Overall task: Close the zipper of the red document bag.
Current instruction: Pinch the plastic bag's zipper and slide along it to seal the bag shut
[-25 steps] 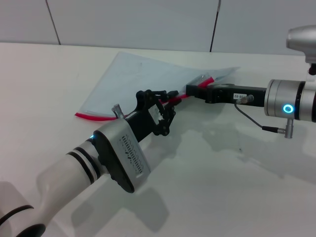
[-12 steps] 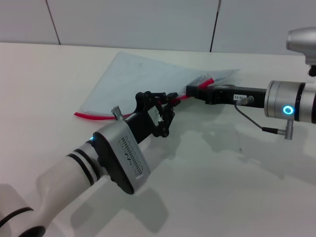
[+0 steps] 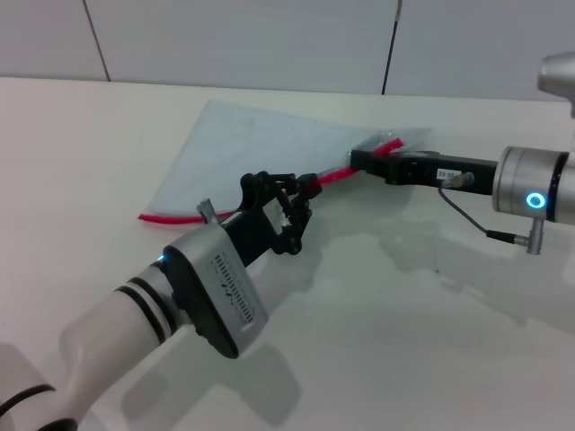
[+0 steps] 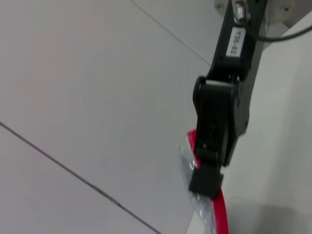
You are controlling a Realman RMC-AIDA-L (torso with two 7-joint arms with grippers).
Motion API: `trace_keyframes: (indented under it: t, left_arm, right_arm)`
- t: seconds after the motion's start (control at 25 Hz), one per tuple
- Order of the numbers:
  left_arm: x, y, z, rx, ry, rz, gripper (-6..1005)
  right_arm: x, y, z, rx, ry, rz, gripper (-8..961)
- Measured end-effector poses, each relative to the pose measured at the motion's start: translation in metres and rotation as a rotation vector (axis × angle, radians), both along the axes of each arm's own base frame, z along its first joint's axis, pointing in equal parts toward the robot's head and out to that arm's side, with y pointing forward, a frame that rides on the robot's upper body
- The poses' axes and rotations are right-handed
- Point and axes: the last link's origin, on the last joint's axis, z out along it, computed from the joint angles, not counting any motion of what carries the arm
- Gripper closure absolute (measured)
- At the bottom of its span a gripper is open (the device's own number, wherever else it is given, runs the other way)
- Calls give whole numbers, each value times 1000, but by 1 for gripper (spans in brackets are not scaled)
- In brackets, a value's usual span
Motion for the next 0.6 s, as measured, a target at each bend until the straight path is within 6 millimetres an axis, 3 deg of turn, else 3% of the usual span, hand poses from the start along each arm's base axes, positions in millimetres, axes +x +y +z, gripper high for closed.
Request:
trace_keyframes:
  t: [0.32,0.6]
  left_arm:
    - [-10,-6,1,4,-1,33,912]
    - [-31,-21,3,9,-3,100,910]
  right_arm:
    - [12,0,10,42,15,-38,928]
    - [27,2,25,106,33,-84,928]
